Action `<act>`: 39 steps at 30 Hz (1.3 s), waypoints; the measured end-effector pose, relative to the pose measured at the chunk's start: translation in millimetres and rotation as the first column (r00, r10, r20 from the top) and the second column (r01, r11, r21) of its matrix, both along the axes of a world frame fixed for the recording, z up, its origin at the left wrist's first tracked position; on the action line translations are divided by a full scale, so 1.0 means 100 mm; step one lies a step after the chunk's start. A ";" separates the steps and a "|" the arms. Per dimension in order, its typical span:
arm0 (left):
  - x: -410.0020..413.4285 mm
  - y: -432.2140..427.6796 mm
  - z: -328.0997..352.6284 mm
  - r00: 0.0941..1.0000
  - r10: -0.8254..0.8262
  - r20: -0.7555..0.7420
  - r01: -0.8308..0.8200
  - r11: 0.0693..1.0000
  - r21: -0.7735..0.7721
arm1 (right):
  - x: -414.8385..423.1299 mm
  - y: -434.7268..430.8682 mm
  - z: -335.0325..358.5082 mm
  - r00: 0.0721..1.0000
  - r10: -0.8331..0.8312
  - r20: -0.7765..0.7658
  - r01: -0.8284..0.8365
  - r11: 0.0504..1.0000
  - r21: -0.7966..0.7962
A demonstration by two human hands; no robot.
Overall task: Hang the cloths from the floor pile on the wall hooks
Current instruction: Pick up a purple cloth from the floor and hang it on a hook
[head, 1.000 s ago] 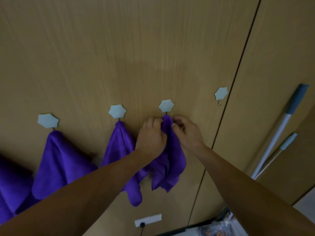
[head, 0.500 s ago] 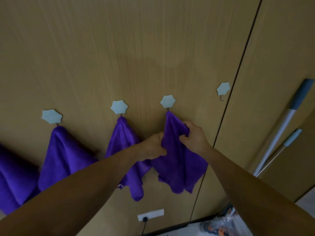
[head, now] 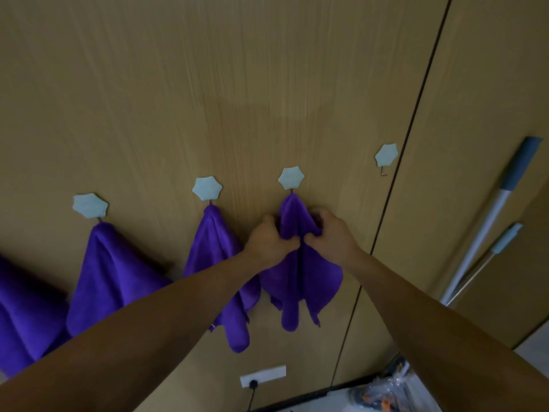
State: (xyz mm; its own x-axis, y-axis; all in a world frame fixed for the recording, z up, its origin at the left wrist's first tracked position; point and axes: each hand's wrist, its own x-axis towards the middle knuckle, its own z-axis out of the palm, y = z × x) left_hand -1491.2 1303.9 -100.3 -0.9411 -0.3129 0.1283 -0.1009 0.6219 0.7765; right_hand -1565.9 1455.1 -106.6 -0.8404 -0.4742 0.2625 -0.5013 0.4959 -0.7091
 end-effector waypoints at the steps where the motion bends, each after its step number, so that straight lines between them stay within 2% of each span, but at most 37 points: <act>1: 0.00 0.01 0.02 0.996 0.037 -0.081 -0.040 0.998 -0.040 | 0.02 -0.03 0.03 1.000 -0.002 -0.010 0.001 0.999 -0.047; 3: 0.00 0.01 0.01 0.986 0.047 -0.161 -0.065 0.993 -0.104 | 0.04 -0.08 0.06 1.000 0.019 -0.016 -0.020 0.997 -0.070; 7: 0.02 -0.02 -0.04 0.998 0.004 -0.057 -0.017 0.976 -0.217 | 0.05 -0.12 0.03 0.997 0.068 0.024 -0.068 0.997 0.024; 12: 0.05 -0.02 0.01 0.999 -0.038 -0.015 0.036 0.991 -0.127 | 0.07 -0.10 0.02 0.999 0.025 0.041 -0.025 0.999 0.019; 17: 0.12 0.06 0.11 0.987 -0.050 -0.152 0.036 0.995 -0.091 | 0.18 -0.05 0.01 1.000 -0.015 0.021 0.016 0.999 -0.051; 24: 0.24 -0.04 0.11 0.985 -0.117 -0.125 0.089 0.974 -0.209 | 0.50 0.20 -0.04 0.951 -0.304 0.055 0.304 0.953 0.015; 30: 0.62 -0.12 -0.04 0.967 -0.213 -0.138 0.152 0.921 -0.358 | 1.36 0.31 -0.19 0.827 -0.558 0.069 0.552 0.829 0.085; 33: 0.88 -0.19 -0.24 0.930 -0.352 -0.109 0.277 0.864 -0.421 | 1.94 0.27 -0.38 0.767 -0.634 0.095 0.615 0.770 0.170; 35: 1.10 -0.17 -0.42 0.897 -0.441 -0.026 0.381 0.801 -0.462 | 2.34 0.28 -0.53 0.726 -0.679 0.108 0.647 0.728 0.226; 37: 1.36 -0.12 -0.64 0.847 -0.516 0.128 0.498 0.689 -0.527 | 2.75 0.31 -0.68 0.681 -0.719 0.135 0.663 0.685 0.303; 39: 1.60 -0.08 -0.88 0.764 -0.571 0.302 0.624 0.531 -0.573 | 3.18 0.37 -0.81 0.642 -0.749 0.165 0.661 0.649 0.378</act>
